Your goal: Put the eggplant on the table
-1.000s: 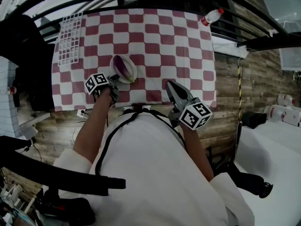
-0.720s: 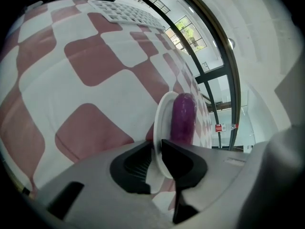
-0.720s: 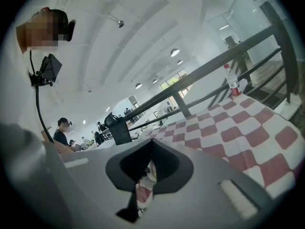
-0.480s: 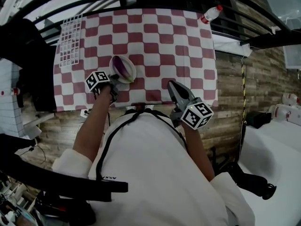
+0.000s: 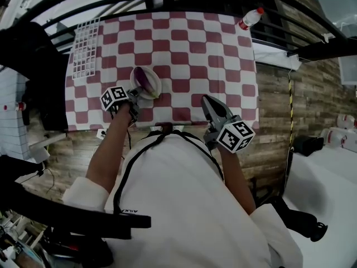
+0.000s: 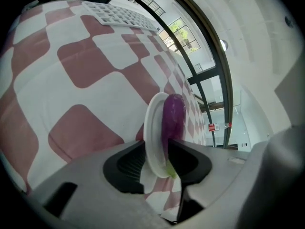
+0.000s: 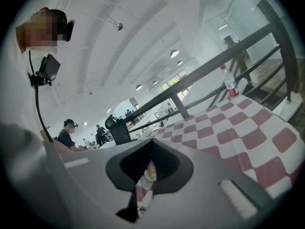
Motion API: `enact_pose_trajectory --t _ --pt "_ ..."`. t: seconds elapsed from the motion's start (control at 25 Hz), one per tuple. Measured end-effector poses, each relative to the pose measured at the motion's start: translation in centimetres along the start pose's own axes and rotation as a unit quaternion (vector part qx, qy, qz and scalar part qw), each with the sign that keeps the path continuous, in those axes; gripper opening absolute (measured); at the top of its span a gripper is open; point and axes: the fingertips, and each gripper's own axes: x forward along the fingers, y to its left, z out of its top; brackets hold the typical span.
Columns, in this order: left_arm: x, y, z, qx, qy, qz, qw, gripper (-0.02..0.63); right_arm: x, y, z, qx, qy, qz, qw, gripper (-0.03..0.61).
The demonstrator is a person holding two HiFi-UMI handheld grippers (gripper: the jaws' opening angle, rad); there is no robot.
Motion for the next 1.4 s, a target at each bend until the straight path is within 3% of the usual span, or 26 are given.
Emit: enact_pose_trajectory --t 0.16,0.32,0.48,0.64,0.92,1.2,1.4 --pt "-0.4 0.5 -0.2 -0.024 -0.002 -0.013 0.9996 0.156 0.1 0.0 0.1 -0.002 0.001 0.004 1.0 0.008" --pt "-1.2 1.1 -0.1 -0.02 -0.011 -0.011 0.9997 0.146 0.2 0.2 0.1 -0.003 0.004 0.008 1.0 0.008" --pt "-2.4 1.1 0.2 -0.01 -0.027 -0.017 0.9994 0.076 0.5 0.5 0.0 -0.006 0.009 0.016 1.0 0.008" --pt "-3.7 0.4 0.2 -0.001 -0.036 -0.041 0.9985 0.055 1.3 1.0 0.0 -0.011 0.014 0.029 0.999 0.008" --pt "-6.4 -2.0 0.2 0.063 -0.057 -0.06 0.9946 0.008 2.6 2.1 0.0 -0.024 0.022 0.056 0.998 0.008" --pt "-9.9 -7.2 -0.2 0.162 -0.082 -0.087 0.9796 0.008 3.6 2.9 1.2 -0.035 0.016 0.071 0.997 0.008" --pt "-12.8 -11.8 0.0 0.167 -0.116 -0.144 0.9685 0.006 4.1 3.3 1.9 -0.051 0.015 0.075 0.996 0.008"
